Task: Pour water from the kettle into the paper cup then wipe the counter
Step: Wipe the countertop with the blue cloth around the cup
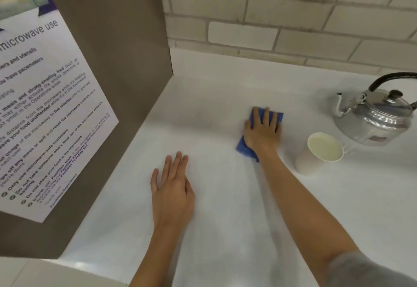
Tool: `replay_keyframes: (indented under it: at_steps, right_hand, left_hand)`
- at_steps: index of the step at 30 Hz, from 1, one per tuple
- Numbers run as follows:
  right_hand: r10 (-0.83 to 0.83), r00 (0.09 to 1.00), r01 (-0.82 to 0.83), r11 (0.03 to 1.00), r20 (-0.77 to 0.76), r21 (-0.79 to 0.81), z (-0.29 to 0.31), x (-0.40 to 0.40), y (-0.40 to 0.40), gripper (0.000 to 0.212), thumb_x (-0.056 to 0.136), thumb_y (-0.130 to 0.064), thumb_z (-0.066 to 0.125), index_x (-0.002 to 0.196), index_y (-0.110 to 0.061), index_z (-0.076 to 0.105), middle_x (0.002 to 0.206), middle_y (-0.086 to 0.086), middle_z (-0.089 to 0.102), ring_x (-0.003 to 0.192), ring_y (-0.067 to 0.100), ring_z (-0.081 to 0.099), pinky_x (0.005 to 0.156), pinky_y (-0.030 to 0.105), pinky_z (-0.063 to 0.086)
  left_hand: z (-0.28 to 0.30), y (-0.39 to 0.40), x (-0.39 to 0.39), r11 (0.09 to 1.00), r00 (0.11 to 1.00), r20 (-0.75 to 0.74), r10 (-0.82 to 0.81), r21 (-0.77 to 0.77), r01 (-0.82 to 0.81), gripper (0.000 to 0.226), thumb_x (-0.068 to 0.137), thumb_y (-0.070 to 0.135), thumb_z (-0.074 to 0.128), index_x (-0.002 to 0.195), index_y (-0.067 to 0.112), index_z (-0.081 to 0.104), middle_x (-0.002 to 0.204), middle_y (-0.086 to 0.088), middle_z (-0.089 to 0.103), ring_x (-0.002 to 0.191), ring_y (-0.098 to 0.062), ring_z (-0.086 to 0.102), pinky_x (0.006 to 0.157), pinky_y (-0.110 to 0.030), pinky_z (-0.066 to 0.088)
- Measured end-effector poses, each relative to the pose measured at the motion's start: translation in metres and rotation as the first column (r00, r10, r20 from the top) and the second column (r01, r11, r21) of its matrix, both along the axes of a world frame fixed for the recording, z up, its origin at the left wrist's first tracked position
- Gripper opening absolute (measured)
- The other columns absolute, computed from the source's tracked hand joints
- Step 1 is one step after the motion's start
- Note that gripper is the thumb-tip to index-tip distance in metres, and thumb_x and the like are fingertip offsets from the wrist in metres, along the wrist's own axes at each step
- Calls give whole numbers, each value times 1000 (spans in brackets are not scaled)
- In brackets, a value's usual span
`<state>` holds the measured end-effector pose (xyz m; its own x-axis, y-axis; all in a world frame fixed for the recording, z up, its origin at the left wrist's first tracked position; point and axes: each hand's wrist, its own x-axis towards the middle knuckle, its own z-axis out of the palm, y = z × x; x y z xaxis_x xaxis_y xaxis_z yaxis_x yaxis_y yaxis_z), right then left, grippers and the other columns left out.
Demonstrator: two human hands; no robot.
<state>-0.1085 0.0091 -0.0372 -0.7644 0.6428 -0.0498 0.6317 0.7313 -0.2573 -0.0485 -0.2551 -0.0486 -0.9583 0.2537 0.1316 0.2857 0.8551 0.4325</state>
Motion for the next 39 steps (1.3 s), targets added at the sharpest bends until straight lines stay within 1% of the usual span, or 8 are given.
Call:
replay_keyframes:
  at_steps: [6, 11, 14, 18, 21, 25, 33, 39]
  right_hand:
    - [237, 971, -237, 971, 14, 13, 3, -28, -60, 60, 103, -46, 18, 158, -27, 2, 166, -1, -3, 152, 27, -4, 122, 46, -3]
    - [513, 849, -509, 858, -124, 61, -14, 105, -115, 60, 102, -54, 13, 158, -32, 10, 165, -7, 8, 153, 20, 1, 120, 34, -10]
    - [411, 908, -404, 910, -83, 89, -16, 133, -78, 68, 97, -66, 12, 157, -35, 10, 165, -7, 10, 152, 19, 2, 120, 35, -2]
    - [213, 976, -214, 977, 39, 17, 4, 63, -49, 77, 96, -66, 21, 158, -25, 2, 166, 4, -5, 152, 29, -6, 122, 44, -4]
    - [354, 935, -354, 935, 6, 23, 6, 57, -83, 68, 101, -53, 23, 158, -22, 3, 167, 3, 0, 152, 28, -4, 122, 43, -5]
    - [635, 762, -632, 772, -124, 69, -10, 166, -115, 58, 103, -50, 21, 157, -33, 10, 164, -10, 15, 152, 16, 7, 122, 37, 3]
    - [329, 944, -329, 944, 6, 22, 6, 103, -75, 62, 103, -50, 20, 158, -27, 2, 166, -5, -4, 152, 24, -8, 122, 41, -5]
    - [646, 756, -647, 762, -110, 28, -8, 225, -151, 56, 105, -44, 17, 158, -29, 7, 165, -10, 9, 153, 17, 4, 123, 38, 2]
  left_hand:
    - [4, 2, 0, 999, 1000, 3, -4, -50, 5, 57, 97, 11, 33, 152, 25, 29, 162, 9, 21, 151, -10, 10, 124, -41, 7]
    - [2, -2, 1, 996, 1000, 10, -19, -89, 20, 52, 103, 25, 22, 155, 28, 17, 163, 11, 13, 151, -9, 3, 124, -40, 3]
    - [2, -1, 1, 995, 999, 22, -30, -91, 32, 53, 103, 40, 17, 155, 30, 13, 163, 14, 8, 151, -7, -1, 123, -40, 0]
    - [2, 2, 1, 995, 1000, 14, -18, -100, 19, 53, 103, 39, 20, 155, 28, 17, 163, 12, 11, 151, -9, 1, 123, -42, 1]
    - [3, 3, 1, 995, 1000, 18, -22, -93, 24, 52, 104, 36, 21, 154, 26, 20, 163, 10, 15, 152, -11, 4, 123, -42, 2]
    - [2, 0, 0, 996, 999, 21, -27, -80, 28, 50, 104, 32, 23, 154, 27, 20, 163, 11, 15, 151, -10, 5, 123, -41, 2]
    - [4, 11, 0, 998, 1000, -18, -7, -56, 6, 50, 101, 16, 31, 151, 18, 32, 161, 5, 26, 151, -16, 14, 122, -46, 6]
    - [4, 6, -1, 999, 999, -36, -39, 36, 40, 53, 96, 0, 34, 147, 14, 41, 158, -3, 34, 149, -20, 21, 122, -45, 11]
